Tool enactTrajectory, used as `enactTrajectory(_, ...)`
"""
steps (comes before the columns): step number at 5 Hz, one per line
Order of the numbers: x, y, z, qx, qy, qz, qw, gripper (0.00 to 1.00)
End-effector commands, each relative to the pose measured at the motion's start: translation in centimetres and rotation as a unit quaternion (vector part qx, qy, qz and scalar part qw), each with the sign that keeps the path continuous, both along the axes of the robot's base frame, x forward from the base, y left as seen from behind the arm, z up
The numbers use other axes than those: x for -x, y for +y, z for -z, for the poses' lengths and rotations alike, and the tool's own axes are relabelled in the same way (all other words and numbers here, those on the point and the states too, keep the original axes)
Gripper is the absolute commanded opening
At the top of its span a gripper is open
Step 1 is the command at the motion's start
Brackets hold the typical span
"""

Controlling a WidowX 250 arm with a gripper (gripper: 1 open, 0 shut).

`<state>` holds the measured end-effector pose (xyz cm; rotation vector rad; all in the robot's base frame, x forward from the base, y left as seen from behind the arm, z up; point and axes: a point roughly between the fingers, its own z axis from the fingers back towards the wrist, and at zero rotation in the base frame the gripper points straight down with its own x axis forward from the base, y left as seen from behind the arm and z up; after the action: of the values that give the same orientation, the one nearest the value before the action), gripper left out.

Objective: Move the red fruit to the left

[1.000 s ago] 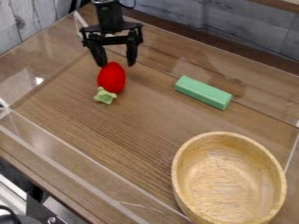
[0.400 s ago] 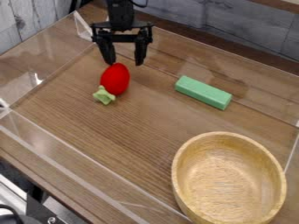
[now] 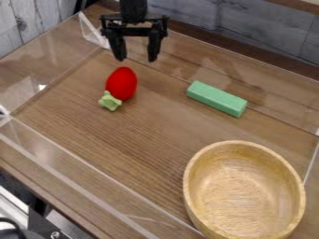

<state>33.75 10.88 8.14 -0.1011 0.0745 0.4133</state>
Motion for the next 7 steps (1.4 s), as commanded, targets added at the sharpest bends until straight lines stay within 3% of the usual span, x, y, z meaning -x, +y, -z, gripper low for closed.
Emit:
enactTrajectory(1, -0.8, 0.5, -4.4, -0.027, -0.052, -0.006, 0.9983, 1.00)
enactTrajectory(3, -1.8, 0.3, -6.1, -0.039, -0.045, 0.013, 0.9981, 1.00)
enactTrajectory(5, -0.9, -2.5, -3.9, -0.049, -0.024, 0.007, 0.9985, 1.00)
enactTrajectory(6, -0.4, -1.6, -4.3, -0.049, -0.024, 0.014, 0.9984, 1.00)
enactTrajectory(7, -0.4, -3.5, -4.1, -0.047, -0.013, 0.022, 0.9986, 1.00)
